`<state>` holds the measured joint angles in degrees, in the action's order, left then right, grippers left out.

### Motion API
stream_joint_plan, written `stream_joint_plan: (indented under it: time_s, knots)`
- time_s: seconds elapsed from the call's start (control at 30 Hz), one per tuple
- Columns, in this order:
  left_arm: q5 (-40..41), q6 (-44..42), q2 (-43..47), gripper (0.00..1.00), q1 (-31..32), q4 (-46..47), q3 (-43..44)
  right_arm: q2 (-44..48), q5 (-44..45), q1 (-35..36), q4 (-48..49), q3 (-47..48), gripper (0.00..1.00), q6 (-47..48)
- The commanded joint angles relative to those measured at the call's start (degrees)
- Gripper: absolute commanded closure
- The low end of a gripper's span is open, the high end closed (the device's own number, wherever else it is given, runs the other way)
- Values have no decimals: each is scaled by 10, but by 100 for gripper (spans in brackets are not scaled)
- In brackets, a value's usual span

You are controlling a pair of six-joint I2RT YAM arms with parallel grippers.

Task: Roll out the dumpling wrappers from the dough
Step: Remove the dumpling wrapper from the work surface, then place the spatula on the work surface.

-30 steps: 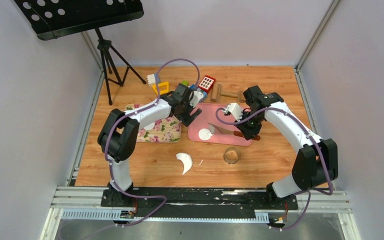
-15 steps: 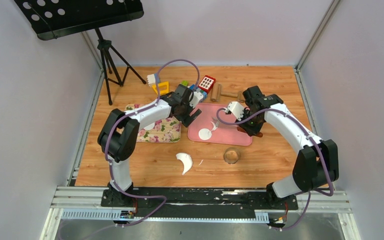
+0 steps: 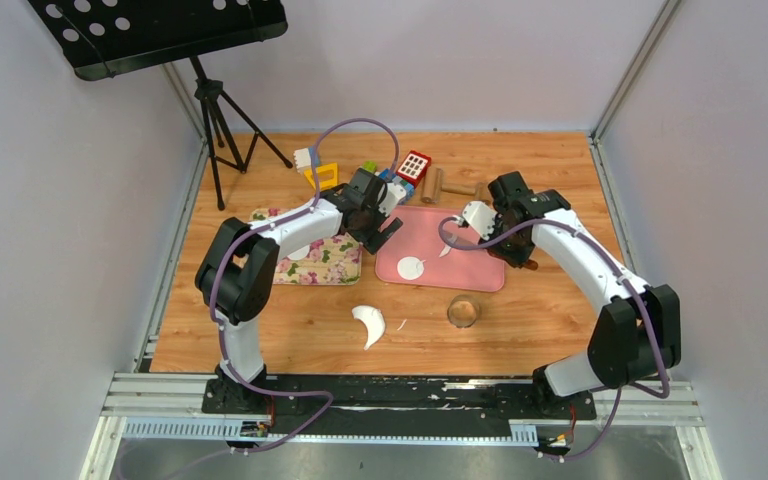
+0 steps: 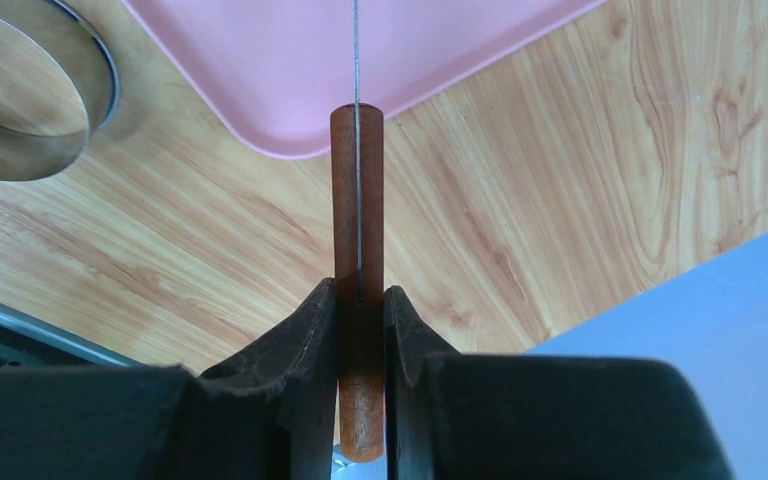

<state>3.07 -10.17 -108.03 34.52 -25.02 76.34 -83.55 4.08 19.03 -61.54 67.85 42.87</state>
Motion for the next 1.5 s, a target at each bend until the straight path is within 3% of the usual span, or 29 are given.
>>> stream_joint_plan:
  time_s: [0.0,0.13,0.33,0.47,0.83,1.47]
  knots:
    - [3,5,15,6,1,11,3,30,58,-9,-18,13,100,-12]
    - [4,4,18,6,2,10,3,42,61,-19,-38,15,100,-8]
    - [1,5,23,6,2,9,7,68,-129,-29,-95,94,100,-31]
    - [-1,4,30,6,1,8,11,73,-174,-29,-92,124,100,-51]
    - [-2,5,45,6,1,15,-1,49,-298,-29,-22,33,100,-63]
    - [0,8,40,6,1,23,-7,32,-242,-24,29,-51,100,-59]
